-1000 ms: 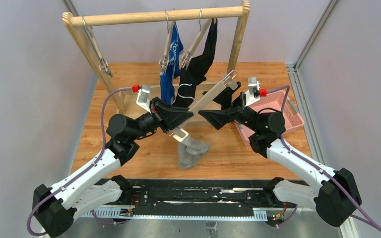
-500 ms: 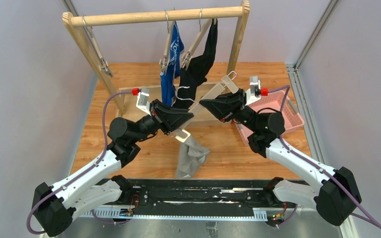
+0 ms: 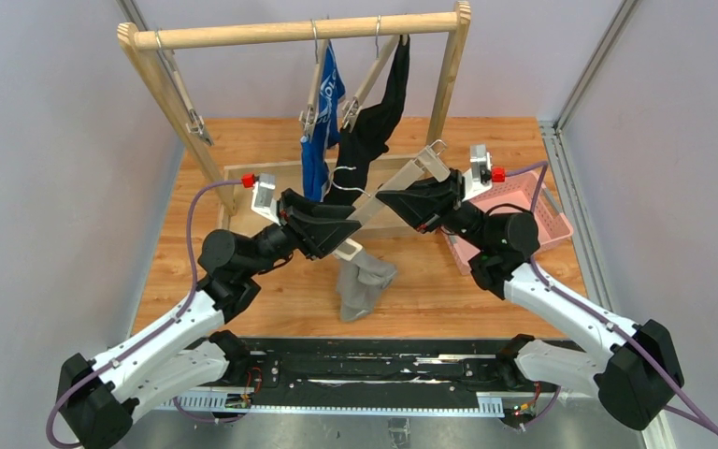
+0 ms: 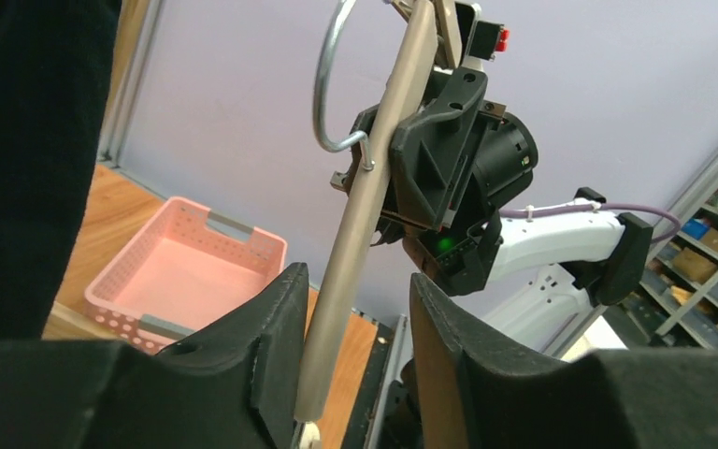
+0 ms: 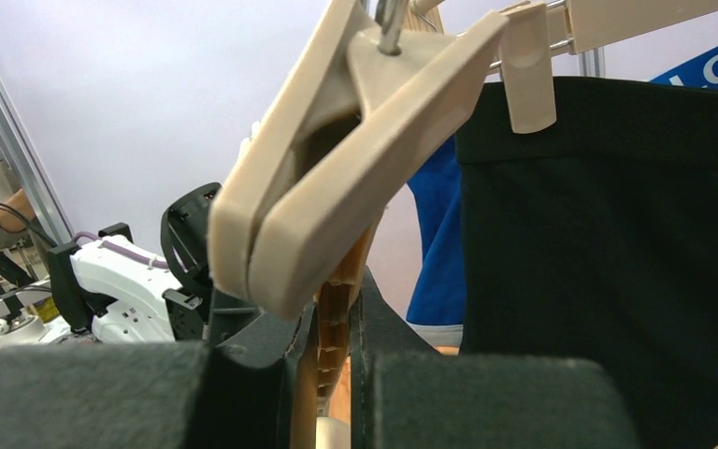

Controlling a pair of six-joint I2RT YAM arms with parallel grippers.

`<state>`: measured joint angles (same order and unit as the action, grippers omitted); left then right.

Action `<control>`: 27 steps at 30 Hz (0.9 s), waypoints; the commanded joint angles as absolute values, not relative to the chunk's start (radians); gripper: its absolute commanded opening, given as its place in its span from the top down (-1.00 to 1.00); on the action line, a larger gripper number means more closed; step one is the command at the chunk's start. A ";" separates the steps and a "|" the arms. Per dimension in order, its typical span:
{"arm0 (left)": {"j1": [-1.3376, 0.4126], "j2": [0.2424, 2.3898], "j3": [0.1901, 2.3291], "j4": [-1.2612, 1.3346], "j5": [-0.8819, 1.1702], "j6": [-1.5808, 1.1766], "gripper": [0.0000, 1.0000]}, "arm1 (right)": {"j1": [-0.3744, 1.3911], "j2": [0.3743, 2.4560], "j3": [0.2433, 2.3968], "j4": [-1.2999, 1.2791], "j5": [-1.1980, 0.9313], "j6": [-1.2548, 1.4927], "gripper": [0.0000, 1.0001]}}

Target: Remove the underwear clipped to the hanger

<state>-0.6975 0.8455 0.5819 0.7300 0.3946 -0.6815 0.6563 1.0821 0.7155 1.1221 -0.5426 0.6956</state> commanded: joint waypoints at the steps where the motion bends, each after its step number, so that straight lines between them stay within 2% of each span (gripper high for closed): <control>1: -0.709 0.748 0.592 0.625 0.375 -0.586 0.05 | 0.651 1.038 0.763 1.138 -0.526 0.649 0.99; 3: -0.709 0.710 0.589 0.561 0.356 -0.541 -0.04 | 0.651 1.018 0.766 1.121 -0.522 0.650 0.99; 8: -0.709 0.648 0.572 0.462 0.308 -0.493 -0.12 | 0.650 0.992 0.759 1.125 -0.524 0.671 0.99; 20: -0.709 0.667 0.563 0.466 0.364 -0.520 -0.24 | 0.652 0.967 0.766 1.142 -0.538 0.704 0.99; 25: -0.709 0.674 0.559 0.473 0.385 -0.524 -0.23 | 0.651 0.968 0.769 1.143 -0.541 0.711 0.99; 27: -0.709 0.679 0.555 0.491 0.403 -0.525 -0.02 | 0.652 0.969 0.769 1.144 -0.541 0.712 0.99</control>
